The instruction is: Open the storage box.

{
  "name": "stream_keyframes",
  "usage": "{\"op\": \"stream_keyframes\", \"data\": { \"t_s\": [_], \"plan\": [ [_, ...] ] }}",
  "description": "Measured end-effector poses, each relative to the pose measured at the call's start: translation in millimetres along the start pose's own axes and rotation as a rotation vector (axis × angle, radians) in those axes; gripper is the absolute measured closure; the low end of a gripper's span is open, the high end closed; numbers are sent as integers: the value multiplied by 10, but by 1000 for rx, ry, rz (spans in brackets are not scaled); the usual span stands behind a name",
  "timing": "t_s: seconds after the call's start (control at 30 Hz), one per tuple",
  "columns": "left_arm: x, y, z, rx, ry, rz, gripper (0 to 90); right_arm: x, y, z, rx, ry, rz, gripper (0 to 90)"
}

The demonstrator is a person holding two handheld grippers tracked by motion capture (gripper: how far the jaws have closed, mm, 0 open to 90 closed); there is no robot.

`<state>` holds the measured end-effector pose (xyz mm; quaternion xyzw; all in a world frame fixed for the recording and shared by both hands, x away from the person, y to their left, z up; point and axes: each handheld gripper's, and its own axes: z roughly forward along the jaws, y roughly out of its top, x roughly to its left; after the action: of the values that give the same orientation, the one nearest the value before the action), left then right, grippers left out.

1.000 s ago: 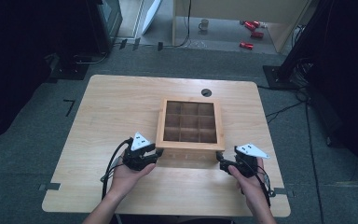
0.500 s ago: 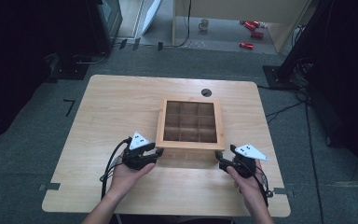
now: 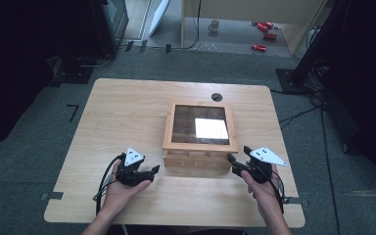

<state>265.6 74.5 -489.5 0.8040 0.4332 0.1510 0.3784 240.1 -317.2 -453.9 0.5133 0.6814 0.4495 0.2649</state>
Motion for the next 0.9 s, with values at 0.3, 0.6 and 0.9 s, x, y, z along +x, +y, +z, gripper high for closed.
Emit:
{"op": "stream_keyframes", "data": {
  "t_s": [0.3, 0.6, 0.9],
  "plan": [
    [139, -176, -20, 46, 96, -3, 255, 3, 190, -35, -32, -6, -17, 327],
    [152, -289, 80, 48, 131, 10, 178, -10, 394, -65, -65, -11, -29, 321],
    [141, -280, 106, 36, 147, -10, 176, -24, 665, -26, -95, -21, -47, 321]
  ]
}}
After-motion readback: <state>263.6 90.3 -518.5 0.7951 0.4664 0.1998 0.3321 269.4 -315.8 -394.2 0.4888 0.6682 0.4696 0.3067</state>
